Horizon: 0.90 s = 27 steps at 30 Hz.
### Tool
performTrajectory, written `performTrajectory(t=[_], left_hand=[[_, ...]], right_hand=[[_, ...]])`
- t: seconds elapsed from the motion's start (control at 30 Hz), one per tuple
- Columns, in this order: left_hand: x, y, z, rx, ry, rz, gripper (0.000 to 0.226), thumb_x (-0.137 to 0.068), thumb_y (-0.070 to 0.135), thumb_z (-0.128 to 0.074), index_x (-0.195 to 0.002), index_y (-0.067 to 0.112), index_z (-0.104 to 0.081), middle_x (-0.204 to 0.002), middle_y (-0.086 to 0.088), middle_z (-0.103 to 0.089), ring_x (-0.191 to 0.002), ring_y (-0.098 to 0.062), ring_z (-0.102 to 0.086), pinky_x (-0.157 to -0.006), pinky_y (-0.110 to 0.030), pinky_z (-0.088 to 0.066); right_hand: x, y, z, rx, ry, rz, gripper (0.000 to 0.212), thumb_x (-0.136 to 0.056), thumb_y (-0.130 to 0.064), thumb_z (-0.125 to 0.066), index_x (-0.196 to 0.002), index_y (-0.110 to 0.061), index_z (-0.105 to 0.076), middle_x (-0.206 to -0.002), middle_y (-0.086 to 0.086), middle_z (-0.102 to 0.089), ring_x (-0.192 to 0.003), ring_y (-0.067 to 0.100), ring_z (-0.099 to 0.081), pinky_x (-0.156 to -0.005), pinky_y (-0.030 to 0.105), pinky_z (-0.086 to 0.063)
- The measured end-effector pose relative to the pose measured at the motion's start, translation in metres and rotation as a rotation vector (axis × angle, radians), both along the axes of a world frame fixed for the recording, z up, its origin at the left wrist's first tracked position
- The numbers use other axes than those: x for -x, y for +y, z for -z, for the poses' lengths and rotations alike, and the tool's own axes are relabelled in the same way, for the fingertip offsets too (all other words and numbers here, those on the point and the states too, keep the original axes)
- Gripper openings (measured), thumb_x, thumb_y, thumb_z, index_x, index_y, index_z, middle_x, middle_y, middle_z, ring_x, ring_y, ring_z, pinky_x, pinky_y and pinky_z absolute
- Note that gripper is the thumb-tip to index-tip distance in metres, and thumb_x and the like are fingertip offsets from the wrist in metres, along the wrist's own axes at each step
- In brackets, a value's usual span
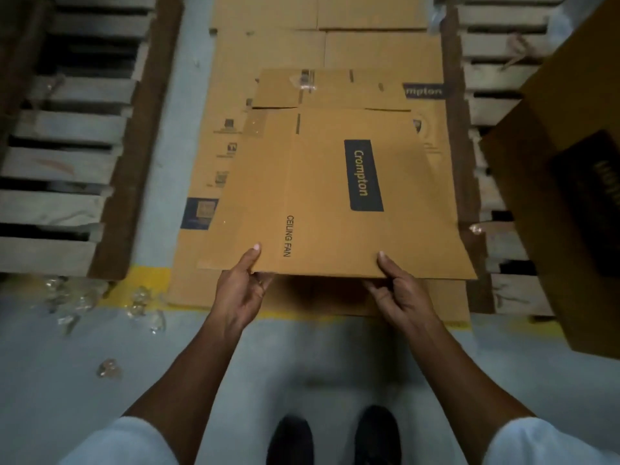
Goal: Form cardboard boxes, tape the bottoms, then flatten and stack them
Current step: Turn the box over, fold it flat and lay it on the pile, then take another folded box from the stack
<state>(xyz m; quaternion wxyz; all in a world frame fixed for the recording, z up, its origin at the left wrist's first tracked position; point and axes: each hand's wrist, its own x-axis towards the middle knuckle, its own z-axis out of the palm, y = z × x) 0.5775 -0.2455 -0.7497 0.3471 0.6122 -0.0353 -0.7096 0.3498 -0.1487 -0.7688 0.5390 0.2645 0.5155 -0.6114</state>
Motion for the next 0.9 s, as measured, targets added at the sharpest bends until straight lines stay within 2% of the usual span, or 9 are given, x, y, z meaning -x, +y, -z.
performTrajectory(t=[0.03,0.13,0.2,0.27,0.37,0.5,0.63,0.7,0.9], left_hand=[[-0.003,0.004,0.021,-0.036,-0.004,-0.002,0.04,-0.096,0.01,-0.065,-0.136,0.007,-0.056,-0.118,-0.014,-0.074,-0.101,-0.026,-0.074,-0.083,-0.041,-0.063],[-0.011,0.012,0.077,-0.165,-0.027,-0.023,0.023,-0.097,0.014,-0.066,-0.118,0.007,-0.059,-0.128,-0.016,-0.068,-0.114,-0.031,-0.067,-0.1,-0.047,-0.053],[-0.012,0.014,0.101,-0.227,-0.064,-0.044,0.018,-0.099,0.015,-0.063,-0.114,0.006,-0.058,-0.137,-0.016,-0.06,-0.126,-0.034,-0.059,-0.111,-0.051,-0.044],[-0.009,0.015,0.114,-0.251,-0.096,-0.071,0.029,-0.101,0.016,-0.061,-0.128,0.007,-0.055,-0.142,-0.017,-0.056,-0.127,-0.035,-0.057,-0.113,-0.05,-0.043],[-0.007,0.018,0.115,-0.292,-0.146,-0.033,0.041,-0.103,0.018,-0.058,-0.142,0.008,-0.049,-0.141,-0.022,-0.051,-0.118,-0.035,-0.06,-0.111,-0.045,-0.046],[-0.002,0.027,0.088,-0.263,-0.248,0.19,0.029,-0.104,0.017,-0.054,-0.131,0.009,-0.054,-0.138,-0.017,-0.056,-0.12,-0.033,-0.059,-0.101,-0.043,-0.052],[0.021,0.029,0.014,-0.083,-0.37,0.537,0.011,-0.102,0.015,-0.056,-0.11,0.014,-0.064,-0.108,-0.007,-0.068,-0.094,-0.025,-0.067,-0.089,-0.039,-0.055],[0.038,0.027,-0.036,-0.018,-0.383,0.634,0.007,-0.101,0.017,-0.059,-0.105,0.015,-0.065,-0.107,-0.008,-0.07,-0.09,-0.024,-0.068,-0.079,-0.035,-0.054],[0.109,0.035,-0.232,0.116,-0.312,0.765,0.007,-0.099,0.019,-0.063,-0.103,0.016,-0.067,-0.105,-0.01,-0.072,-0.09,-0.026,-0.07,-0.075,-0.034,-0.053]], right_hand=[[-0.005,0.003,0.021,-0.035,-0.029,-0.018,0.062,-0.074,-0.002,-0.077,-0.133,-0.009,-0.057,-0.129,0.012,-0.067,-0.118,0.026,-0.061,-0.08,0.051,-0.061],[-0.015,0.016,0.073,-0.15,-0.107,-0.044,0.026,-0.089,-0.006,-0.072,-0.112,-0.008,-0.059,-0.127,0.011,-0.061,-0.122,0.03,-0.052,-0.103,0.052,-0.049],[-0.021,0.022,0.097,-0.188,-0.15,-0.031,0.012,-0.096,-0.008,-0.066,-0.105,-0.006,-0.058,-0.123,0.013,-0.061,-0.125,0.035,-0.052,-0.108,0.053,-0.045],[-0.025,0.026,0.115,-0.211,-0.171,-0.037,0.011,-0.097,-0.006,-0.061,-0.106,-0.002,-0.056,-0.124,0.016,-0.055,-0.126,0.036,-0.052,-0.108,0.052,-0.044],[-0.032,0.03,0.124,-0.261,-0.185,-0.121,0.028,-0.096,-0.006,-0.06,-0.12,0.002,-0.049,-0.127,0.021,-0.05,-0.132,0.036,-0.05,-0.108,0.052,-0.044],[-0.038,0.036,0.103,-0.231,-0.196,-0.154,0.02,-0.099,-0.007,-0.057,-0.118,0.0,-0.056,-0.128,0.02,-0.056,-0.119,0.035,-0.057,-0.099,0.048,-0.049],[-0.036,0.026,0.033,-0.179,-0.108,-0.192,0.025,-0.102,-0.009,-0.053,-0.126,-0.002,-0.054,-0.12,0.015,-0.063,-0.097,0.028,-0.064,-0.084,0.04,-0.054],[-0.029,0.017,-0.024,-0.157,-0.053,-0.222,0.025,-0.102,-0.008,-0.052,-0.127,-0.005,-0.054,-0.11,0.012,-0.065,-0.093,0.027,-0.063,-0.077,0.037,-0.053],[0.037,0.01,-0.248,-0.082,0.173,-0.179,0.022,-0.099,-0.006,-0.056,-0.121,-0.006,-0.061,-0.106,0.013,-0.069,-0.091,0.03,-0.066,-0.074,0.038,-0.055]])
